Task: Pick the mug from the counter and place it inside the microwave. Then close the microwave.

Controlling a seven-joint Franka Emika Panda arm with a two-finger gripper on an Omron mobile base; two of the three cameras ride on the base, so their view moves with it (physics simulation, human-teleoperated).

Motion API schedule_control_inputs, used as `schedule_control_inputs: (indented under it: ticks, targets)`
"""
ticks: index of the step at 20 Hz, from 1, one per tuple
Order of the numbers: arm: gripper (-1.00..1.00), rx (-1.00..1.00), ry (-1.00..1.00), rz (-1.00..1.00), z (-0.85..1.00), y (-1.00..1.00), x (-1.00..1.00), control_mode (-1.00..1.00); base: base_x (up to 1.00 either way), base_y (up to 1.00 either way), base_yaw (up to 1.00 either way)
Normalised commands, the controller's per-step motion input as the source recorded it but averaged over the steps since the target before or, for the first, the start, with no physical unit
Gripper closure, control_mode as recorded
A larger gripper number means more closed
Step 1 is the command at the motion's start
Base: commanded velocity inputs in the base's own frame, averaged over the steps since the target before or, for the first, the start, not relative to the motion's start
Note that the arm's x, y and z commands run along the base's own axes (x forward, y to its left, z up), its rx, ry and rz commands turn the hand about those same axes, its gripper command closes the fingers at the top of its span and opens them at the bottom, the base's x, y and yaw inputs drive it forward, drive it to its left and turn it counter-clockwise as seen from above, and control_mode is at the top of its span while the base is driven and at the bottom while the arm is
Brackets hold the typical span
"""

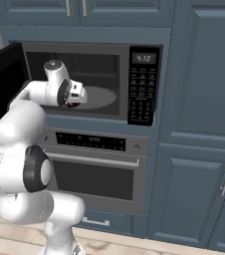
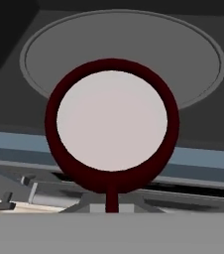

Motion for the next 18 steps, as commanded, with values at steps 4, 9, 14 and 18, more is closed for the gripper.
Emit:
schedule_control_inputs:
  ticks: [4, 9, 14, 18]
  targets:
    - [1.00, 0.00, 0.00, 0.00, -0.03, 0.00, 0.29, -1.00, 0.00, 0.00, 0.00]
    - [1.00, 0.00, 0.00, 0.00, -0.04, 0.00, 0.25, -1.00, 0.00, 0.00, 0.00]
    - [1.00, 0.00, 0.00, 0.00, -0.02, 0.00, 0.23, -1.00, 0.00, 0.00, 0.00]
    - [1.00, 0.00, 0.00, 0.00, -0.11, 0.00, 0.24, -1.00, 0.00, 0.00, 0.00]
